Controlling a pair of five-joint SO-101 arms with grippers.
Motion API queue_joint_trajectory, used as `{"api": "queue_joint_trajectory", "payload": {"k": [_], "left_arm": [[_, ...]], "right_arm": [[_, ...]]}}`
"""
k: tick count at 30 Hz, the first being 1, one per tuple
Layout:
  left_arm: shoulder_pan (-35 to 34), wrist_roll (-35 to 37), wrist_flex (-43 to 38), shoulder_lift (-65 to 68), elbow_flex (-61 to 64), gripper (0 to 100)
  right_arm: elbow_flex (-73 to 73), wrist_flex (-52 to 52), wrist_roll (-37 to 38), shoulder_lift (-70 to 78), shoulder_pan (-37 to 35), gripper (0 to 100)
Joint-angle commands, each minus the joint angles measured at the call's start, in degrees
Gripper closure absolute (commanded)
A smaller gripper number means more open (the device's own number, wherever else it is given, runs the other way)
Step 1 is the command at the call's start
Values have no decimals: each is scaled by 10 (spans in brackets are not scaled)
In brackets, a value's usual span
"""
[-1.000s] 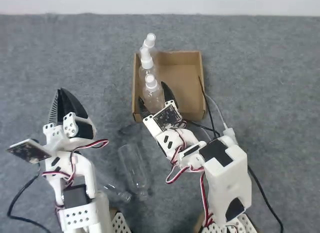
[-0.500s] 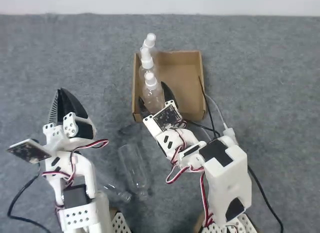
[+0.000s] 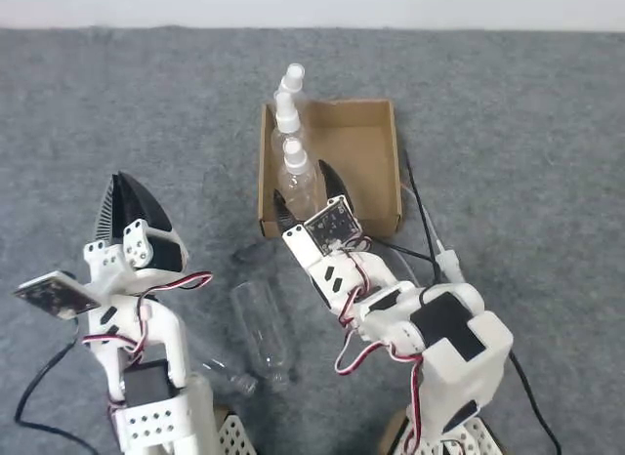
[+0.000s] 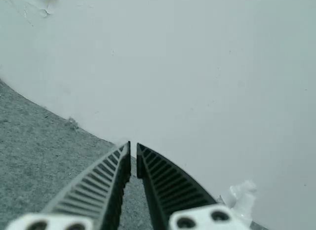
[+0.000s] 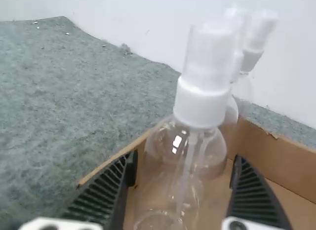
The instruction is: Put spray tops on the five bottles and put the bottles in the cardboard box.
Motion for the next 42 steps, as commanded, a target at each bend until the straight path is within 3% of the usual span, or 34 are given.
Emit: {"api": "queue_joint_trajectory", "payload": {"k": [1,10,19,39,42], "left_arm": [[-2,-25,-11,-13,-7,987],[-2,-30,-11,-13,-7,987],[-2,-31,-10,-13,-7,987],[-2,-31,-10,-13,-7,987],[-2,-31,-10,-13,-7,987]], "right_arm": [[8,2,-9,-43,-5,753],[67,9,-9,-144,-1,753],[83,124,-11,-217,-1,753],[186,135,-10,-414,-3,753],[185,195,-12,-445,-4,753]]}}
